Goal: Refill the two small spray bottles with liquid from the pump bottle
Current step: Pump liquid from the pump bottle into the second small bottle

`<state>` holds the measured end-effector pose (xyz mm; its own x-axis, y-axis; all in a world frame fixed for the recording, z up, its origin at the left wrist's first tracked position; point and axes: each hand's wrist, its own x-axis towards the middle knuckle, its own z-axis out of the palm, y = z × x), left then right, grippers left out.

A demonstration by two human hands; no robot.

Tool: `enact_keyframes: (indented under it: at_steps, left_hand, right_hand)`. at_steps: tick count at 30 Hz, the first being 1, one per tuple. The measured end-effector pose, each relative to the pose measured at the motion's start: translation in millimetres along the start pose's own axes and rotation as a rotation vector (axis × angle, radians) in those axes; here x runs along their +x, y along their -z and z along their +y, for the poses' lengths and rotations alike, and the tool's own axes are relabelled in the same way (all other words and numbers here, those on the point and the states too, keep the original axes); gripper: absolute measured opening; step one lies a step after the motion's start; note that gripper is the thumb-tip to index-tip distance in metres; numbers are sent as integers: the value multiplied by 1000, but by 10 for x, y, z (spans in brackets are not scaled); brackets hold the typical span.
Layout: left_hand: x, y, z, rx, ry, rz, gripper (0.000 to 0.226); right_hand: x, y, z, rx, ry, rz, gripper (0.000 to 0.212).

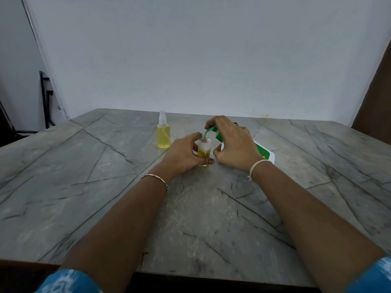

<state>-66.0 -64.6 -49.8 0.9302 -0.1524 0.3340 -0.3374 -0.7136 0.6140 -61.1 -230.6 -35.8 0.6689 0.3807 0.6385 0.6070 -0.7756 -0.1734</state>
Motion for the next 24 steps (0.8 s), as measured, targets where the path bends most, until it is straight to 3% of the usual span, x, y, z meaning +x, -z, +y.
enact_keyframes:
  at_steps: [4,10,14,17,24]
  left_hand:
    - [2,4,-2,-11,5,-8,80]
    - [-11,-6,11,1,-6,19,73]
    - [-7,0,25,20,7,11,81]
    - [-18,16,40,11,13,7,85]
    - [-47,19,68,-10,3,12,79]
  right_hand:
    - [5,-1,-18,3,3,5,56]
    - [-27,28,33,87,-4,-28,66]
    - [-17,51,63,119,-27,-95,83]
    - [4,73,83,126,-23,-140,81]
    - [-14,212,119,96,-12,-270,97]
